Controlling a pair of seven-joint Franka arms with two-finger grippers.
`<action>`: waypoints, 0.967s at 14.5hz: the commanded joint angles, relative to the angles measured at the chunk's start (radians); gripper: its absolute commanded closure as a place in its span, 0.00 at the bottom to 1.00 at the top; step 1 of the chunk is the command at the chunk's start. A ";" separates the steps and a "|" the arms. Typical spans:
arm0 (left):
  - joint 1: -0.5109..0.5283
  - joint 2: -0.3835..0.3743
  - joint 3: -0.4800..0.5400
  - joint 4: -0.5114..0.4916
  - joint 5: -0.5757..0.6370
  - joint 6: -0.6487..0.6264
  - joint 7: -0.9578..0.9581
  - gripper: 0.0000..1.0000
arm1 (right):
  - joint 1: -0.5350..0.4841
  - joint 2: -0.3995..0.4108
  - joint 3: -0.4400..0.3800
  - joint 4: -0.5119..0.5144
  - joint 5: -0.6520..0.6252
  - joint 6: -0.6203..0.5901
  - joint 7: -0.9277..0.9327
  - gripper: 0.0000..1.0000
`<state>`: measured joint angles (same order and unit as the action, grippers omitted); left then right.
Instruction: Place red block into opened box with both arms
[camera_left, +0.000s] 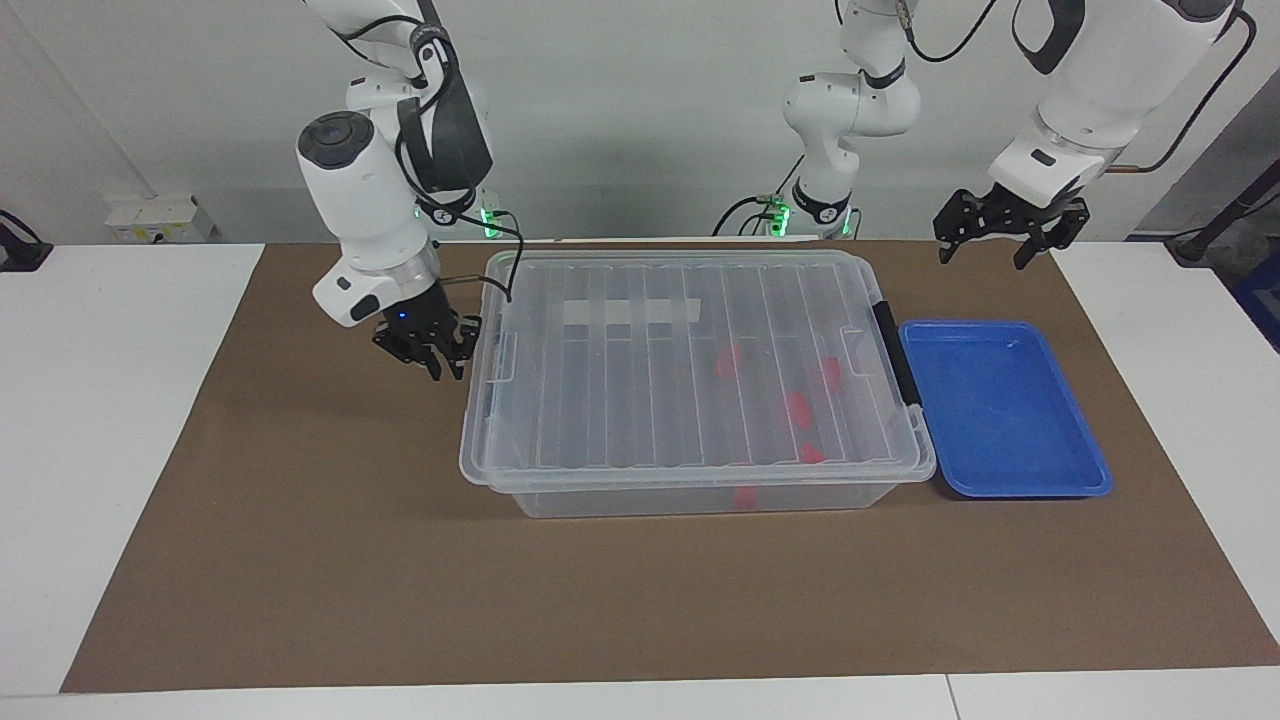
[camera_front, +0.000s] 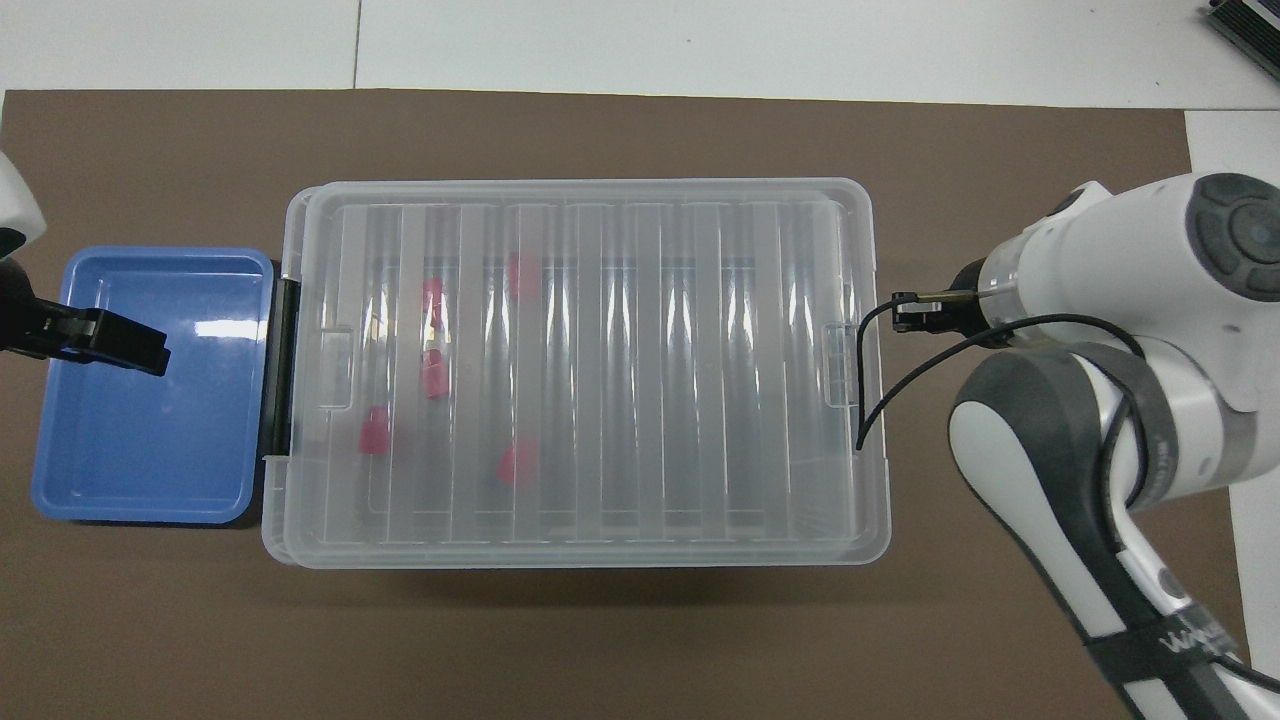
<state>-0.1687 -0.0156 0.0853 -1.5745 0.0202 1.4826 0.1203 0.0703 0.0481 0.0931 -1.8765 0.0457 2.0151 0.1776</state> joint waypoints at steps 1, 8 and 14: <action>-0.005 -0.020 0.002 -0.015 0.021 -0.008 -0.008 0.00 | -0.009 -0.053 -0.045 0.029 0.005 -0.085 -0.046 0.00; -0.005 -0.020 0.002 -0.015 0.021 -0.008 -0.007 0.00 | 0.042 -0.056 -0.225 0.226 -0.047 -0.343 -0.038 0.00; -0.005 -0.020 0.002 -0.015 0.021 -0.008 -0.008 0.00 | 0.062 -0.044 -0.322 0.298 -0.036 -0.461 -0.047 0.00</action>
<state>-0.1687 -0.0156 0.0853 -1.5745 0.0202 1.4826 0.1203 0.1254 -0.0191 -0.2018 -1.6032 0.0065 1.5747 0.1488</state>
